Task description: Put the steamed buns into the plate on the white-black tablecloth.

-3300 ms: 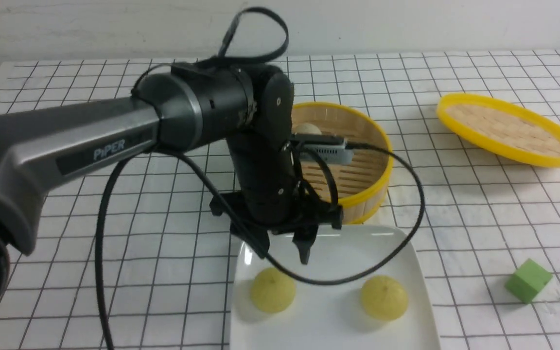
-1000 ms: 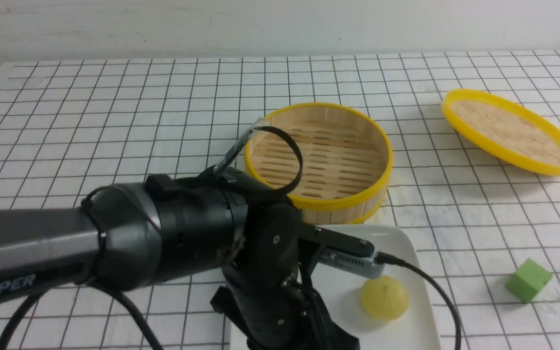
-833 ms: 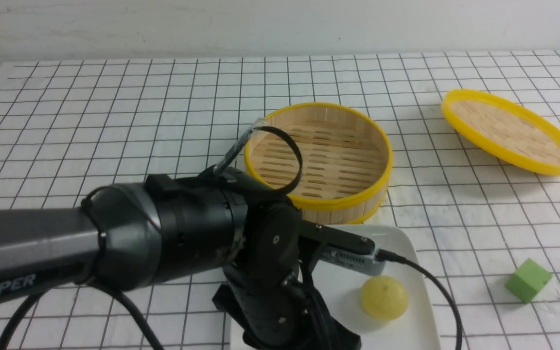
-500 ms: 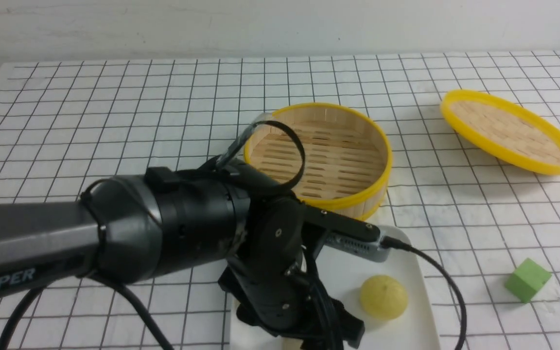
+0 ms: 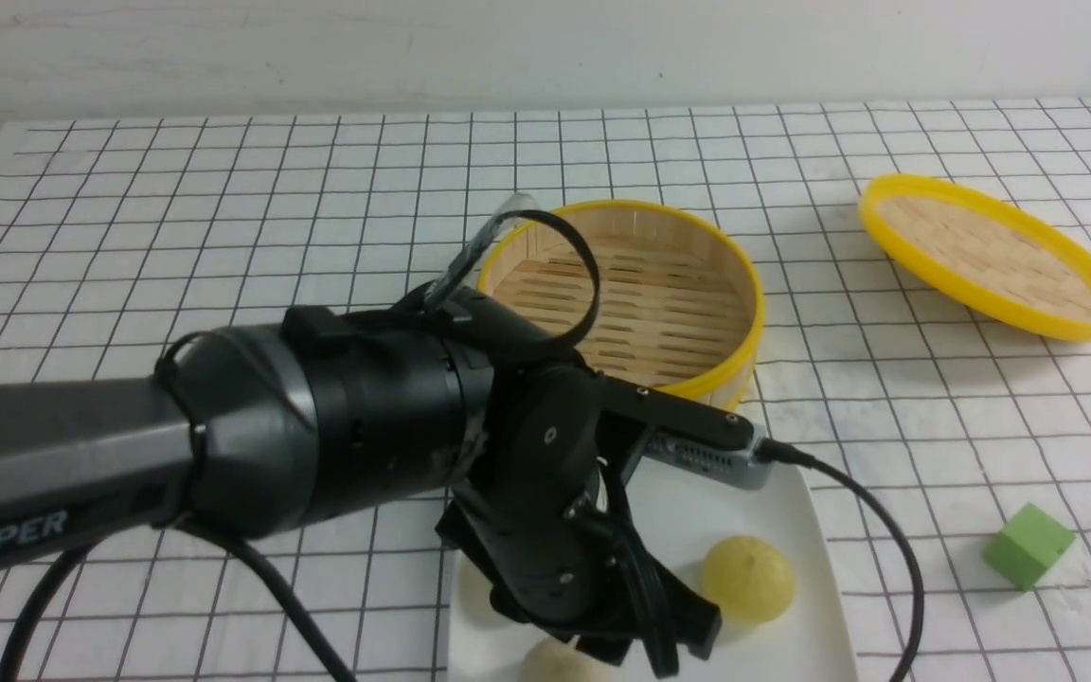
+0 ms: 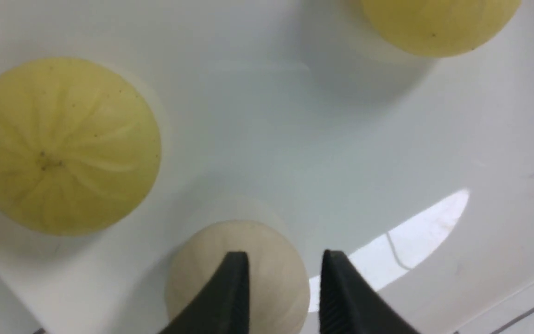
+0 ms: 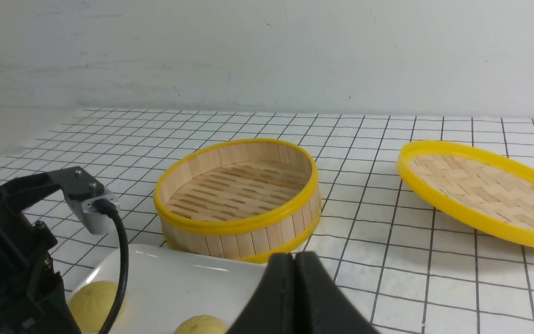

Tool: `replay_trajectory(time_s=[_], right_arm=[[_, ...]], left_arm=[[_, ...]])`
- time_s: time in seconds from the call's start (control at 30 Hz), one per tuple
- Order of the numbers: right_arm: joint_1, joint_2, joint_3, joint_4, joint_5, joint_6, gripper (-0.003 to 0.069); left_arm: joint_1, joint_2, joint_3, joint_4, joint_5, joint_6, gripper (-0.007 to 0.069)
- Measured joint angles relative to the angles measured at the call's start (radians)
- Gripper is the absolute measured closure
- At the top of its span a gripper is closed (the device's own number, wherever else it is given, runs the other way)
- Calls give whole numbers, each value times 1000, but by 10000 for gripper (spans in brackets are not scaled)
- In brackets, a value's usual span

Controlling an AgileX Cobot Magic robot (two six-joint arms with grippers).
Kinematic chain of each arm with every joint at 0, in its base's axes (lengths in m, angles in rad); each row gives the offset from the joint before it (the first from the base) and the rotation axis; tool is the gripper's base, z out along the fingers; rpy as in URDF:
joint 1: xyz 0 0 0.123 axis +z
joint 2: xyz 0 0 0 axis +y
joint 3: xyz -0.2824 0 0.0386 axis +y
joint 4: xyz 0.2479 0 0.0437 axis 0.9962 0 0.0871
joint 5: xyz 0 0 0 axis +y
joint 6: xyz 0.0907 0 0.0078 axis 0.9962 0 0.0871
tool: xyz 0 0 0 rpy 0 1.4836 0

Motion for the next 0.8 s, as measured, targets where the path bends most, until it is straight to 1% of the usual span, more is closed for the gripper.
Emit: replay_trajectory(time_s=[0.1, 0.17, 0.23, 0.37, 0.63, 0.77, 0.8], right_arm=[[0, 0, 0, 0, 0, 0, 667], [0, 0, 0, 0, -1, 0, 666], [0, 0, 0, 0, -1, 0, 664], [0, 0, 0, 0, -1, 1, 660], [0, 0, 0, -1, -1, 1, 655], [0, -1, 12, -28, -15, 1, 651], [-1, -2, 37, -54, -39, 1, 650]], left_arm=[[0, 0, 0, 25, -5, 0, 564], [0, 0, 0, 38, -15, 0, 605], [0, 0, -1, 49, -24, 0, 622], [0, 0, -1, 75, -29, 0, 622], [0, -12, -1, 75, -31, 0, 622], [0, -38, -1, 80, -31, 0, 622], [0, -59, -1, 80, -31, 0, 622]])
